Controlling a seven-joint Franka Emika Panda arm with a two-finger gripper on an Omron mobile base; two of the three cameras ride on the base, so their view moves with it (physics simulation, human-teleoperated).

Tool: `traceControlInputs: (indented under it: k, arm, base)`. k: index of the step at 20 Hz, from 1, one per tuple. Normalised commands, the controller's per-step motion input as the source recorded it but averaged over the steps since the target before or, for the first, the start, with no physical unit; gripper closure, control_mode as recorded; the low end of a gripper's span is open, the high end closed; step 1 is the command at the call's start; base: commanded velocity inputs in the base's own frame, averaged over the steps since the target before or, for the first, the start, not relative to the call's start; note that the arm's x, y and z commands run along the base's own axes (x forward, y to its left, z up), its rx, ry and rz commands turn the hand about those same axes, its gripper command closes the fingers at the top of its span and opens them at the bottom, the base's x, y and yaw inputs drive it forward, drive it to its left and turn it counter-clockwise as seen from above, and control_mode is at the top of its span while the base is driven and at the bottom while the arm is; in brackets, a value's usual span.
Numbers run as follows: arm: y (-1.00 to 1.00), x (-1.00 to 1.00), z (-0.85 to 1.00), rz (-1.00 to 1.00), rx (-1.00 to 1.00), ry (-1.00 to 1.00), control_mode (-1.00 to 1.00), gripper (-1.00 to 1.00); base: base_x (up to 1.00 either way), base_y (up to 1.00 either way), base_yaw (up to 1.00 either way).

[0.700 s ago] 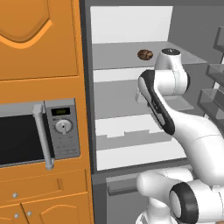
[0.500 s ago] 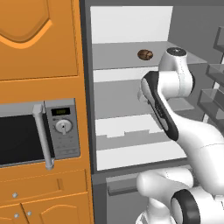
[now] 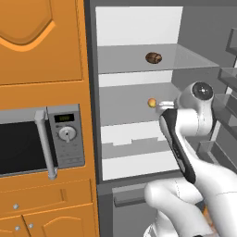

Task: Place the cold items (potato and mango) from the fridge in one tupperware on the dining counter. Place the warm items (hot dog and kebab skewer) in the stove area in another tupperware.

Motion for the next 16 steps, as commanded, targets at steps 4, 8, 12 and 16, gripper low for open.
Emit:
traceControlInputs:
  k: [4, 8, 12, 16]
  arm:
    - [-0.03, 0.52, 0.00, 0.00, 0.03, 0.00, -1.00, -1.00]
    - [0.00, 0.53, 0.00, 0.00, 0.00, 0.02, -1.00, -1.00]
    - [0.00, 0.36, 0.09, 0.00, 0.00, 0.07, -1.00, -1.00]
    - [-0.01, 0.37, 0.11, 0.00, 0.00, 0.14, -1.00, -1.00]
  base:
    - [0.00, 0.00, 0.00]
    - [0.00, 0.00, 0.00]
    - [0.00, 0.00, 0.00]
    - [0.00, 0.00, 0.00]
